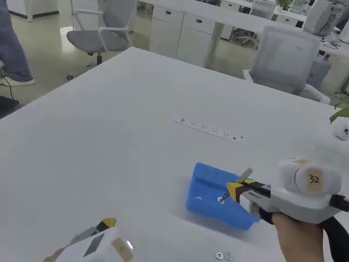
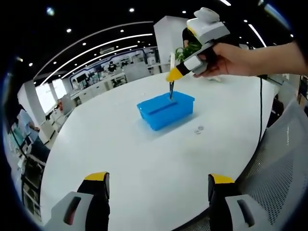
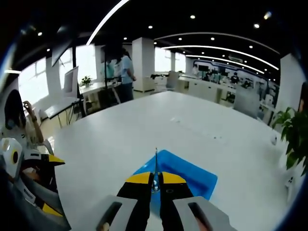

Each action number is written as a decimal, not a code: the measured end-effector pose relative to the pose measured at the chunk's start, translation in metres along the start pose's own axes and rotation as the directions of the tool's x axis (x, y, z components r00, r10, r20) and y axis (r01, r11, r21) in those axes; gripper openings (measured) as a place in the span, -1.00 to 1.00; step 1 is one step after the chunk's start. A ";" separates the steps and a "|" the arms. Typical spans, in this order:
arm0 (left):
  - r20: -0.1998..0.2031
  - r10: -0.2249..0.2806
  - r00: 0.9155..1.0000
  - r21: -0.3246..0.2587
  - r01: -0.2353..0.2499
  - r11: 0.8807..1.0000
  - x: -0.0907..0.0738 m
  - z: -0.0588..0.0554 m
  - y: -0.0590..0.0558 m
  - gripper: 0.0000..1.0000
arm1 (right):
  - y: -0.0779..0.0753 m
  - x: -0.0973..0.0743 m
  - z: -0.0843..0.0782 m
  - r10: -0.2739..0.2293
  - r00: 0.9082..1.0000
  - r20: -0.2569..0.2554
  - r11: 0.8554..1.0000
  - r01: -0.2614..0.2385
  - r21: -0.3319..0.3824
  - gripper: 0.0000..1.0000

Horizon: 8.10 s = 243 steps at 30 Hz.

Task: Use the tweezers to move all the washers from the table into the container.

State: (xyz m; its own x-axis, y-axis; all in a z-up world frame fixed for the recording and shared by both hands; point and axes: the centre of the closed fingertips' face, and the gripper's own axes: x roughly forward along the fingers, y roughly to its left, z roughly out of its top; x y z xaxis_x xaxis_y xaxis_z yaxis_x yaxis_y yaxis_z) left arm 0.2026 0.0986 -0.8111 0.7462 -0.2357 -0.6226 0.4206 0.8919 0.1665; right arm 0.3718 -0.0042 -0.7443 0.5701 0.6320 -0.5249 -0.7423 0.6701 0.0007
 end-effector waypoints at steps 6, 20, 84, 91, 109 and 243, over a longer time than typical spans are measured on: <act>-0.006 -0.003 1.000 0.001 0.003 1.000 0.000 -0.001 0.000 0.72 | -0.008 0.010 0.003 -0.009 1.000 -0.004 1.000 0.009 -0.001 -0.96; -0.022 -0.014 1.000 0.007 0.014 1.000 0.002 -0.004 -0.003 0.70 | -0.015 0.038 -0.013 -0.003 0.998 -0.069 1.000 0.002 -0.016 -0.96; -0.024 0.004 1.000 0.011 -0.003 1.000 0.001 -0.004 0.001 0.65 | -0.019 0.026 -0.045 -0.005 0.996 -0.093 0.998 0.011 0.068 -0.94; -0.021 0.001 1.000 0.020 -0.001 1.000 0.001 -0.004 0.000 0.65 | -0.022 0.006 -0.026 -0.009 0.999 -0.032 0.997 0.011 0.082 -0.94; -0.018 0.003 1.000 0.026 -0.002 1.000 0.001 -0.003 0.000 0.64 | 0.003 -0.025 -0.042 0.011 1.000 -0.023 0.999 -0.009 0.052 -0.94; -0.034 0.005 0.999 0.015 -0.004 1.000 0.002 -0.006 0.002 0.59 | -0.030 0.003 -0.023 -0.009 1.000 -0.023 0.998 0.011 0.059 -0.96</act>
State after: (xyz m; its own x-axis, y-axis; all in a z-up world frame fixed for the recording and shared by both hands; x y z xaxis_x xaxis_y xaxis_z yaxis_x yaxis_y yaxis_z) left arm 0.2018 0.1019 -0.8167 0.7303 -0.2184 -0.6473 0.4253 0.8868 0.1807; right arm 0.3877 -0.0309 -0.7655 0.5688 0.6168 -0.5442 -0.7143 0.6984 0.0450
